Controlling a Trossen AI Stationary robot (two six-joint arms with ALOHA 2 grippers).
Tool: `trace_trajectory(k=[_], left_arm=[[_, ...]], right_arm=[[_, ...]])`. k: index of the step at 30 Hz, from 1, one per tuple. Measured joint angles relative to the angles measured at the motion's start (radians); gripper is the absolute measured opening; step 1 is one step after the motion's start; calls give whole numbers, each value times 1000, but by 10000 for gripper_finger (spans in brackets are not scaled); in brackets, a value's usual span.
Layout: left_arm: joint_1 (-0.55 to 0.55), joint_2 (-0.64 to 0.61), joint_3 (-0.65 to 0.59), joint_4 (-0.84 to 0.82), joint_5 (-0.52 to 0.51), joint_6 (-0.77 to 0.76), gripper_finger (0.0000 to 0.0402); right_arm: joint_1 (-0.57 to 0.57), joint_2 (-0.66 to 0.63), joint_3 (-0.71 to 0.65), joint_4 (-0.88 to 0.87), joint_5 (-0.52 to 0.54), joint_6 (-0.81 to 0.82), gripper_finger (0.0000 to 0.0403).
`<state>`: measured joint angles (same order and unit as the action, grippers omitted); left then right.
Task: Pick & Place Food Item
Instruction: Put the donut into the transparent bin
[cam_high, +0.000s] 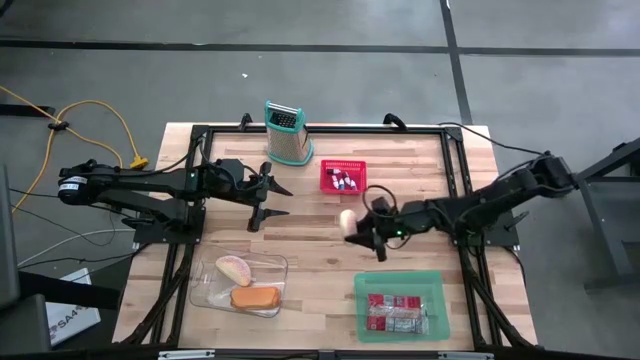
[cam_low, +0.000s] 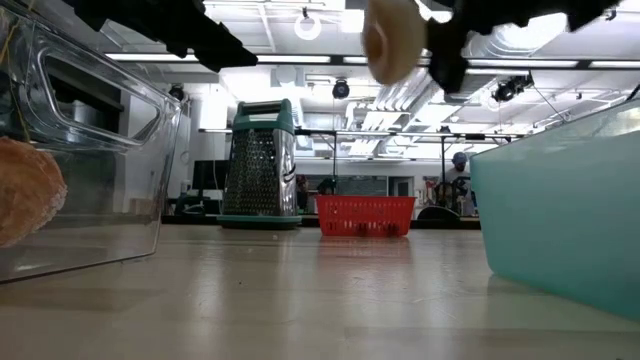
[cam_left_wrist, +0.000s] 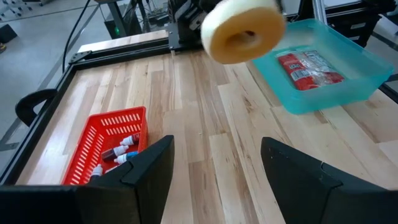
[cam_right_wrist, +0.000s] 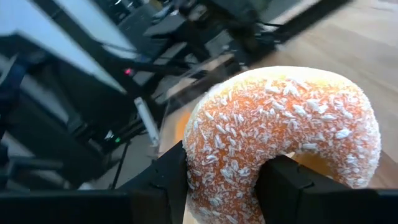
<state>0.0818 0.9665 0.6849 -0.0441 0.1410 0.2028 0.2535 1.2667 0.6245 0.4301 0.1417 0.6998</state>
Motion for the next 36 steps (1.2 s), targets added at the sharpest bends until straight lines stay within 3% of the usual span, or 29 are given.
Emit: trace_trajectory(k=[7, 14, 26, 36], left_arm=[[0, 0, 0, 0, 0, 0, 232], [0, 0, 0, 0, 0, 0, 232], [0, 0, 0, 0, 0, 0, 232], [0, 0, 0, 0, 0, 0, 232]], right_arm=[[-59, 129, 179, -97, -224, -146, 146], [-76, 220, 351, -316, -360, -264, 146], [-71, 243, 479, -483, -407, -424, 146], [-68, 243, 496, -479, -406, -503, 146]])
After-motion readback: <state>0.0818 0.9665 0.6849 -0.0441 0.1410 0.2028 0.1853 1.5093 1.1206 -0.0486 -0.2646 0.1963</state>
